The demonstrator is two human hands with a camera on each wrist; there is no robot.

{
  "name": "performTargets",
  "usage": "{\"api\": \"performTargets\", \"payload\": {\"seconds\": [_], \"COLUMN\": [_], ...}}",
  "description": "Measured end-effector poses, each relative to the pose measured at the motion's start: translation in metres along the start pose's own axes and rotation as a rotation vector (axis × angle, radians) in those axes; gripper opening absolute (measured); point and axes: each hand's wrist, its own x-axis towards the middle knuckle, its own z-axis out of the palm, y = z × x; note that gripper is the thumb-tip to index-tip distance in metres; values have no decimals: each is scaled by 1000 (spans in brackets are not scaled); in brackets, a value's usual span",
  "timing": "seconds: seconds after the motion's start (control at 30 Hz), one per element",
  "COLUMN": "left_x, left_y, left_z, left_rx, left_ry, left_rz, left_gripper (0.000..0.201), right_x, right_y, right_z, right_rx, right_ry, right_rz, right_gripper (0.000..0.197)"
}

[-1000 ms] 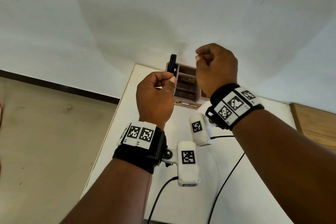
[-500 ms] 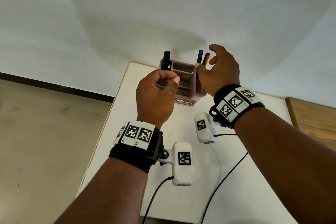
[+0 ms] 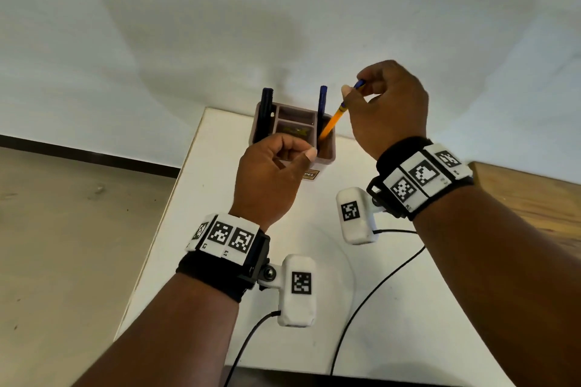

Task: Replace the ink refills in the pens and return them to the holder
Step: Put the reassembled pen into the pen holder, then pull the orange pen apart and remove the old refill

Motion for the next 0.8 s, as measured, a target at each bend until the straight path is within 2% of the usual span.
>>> {"api": "performTargets", "payload": {"seconds": [0.1, 0.2, 0.37, 0.43, 0.53, 0.67, 0.8], "left_x": [-9, -16, -47, -66, -96, -126, -114], "left_y": [1, 8, 30, 40, 42, 18, -1], "left_z": [7, 11, 13, 17, 30, 35, 42], "left_rx": [54, 77, 168, 209, 259, 526, 745], "left_ry": [-45, -55, -131, -174, -256, -302, -345], "left_rz": [17, 50, 107, 115, 86, 172, 207], "left_gripper": [5, 6, 8, 10, 12, 30, 48], "right_x": [-17, -54, -140, -174, -199, -194, -189], "right_y": [-11, -2, 51, 64, 73, 82, 93], "right_z": [-37, -73, -105, -110, -109, -101, -90], "right_rx": [135, 294, 556, 619, 655, 739, 810], "right_ry": [113, 204, 254, 212, 112, -66, -179], "right_rz": [39, 157, 563, 702, 811, 876, 909], "right_gripper": [17, 16, 19, 18, 17, 22, 23]}}
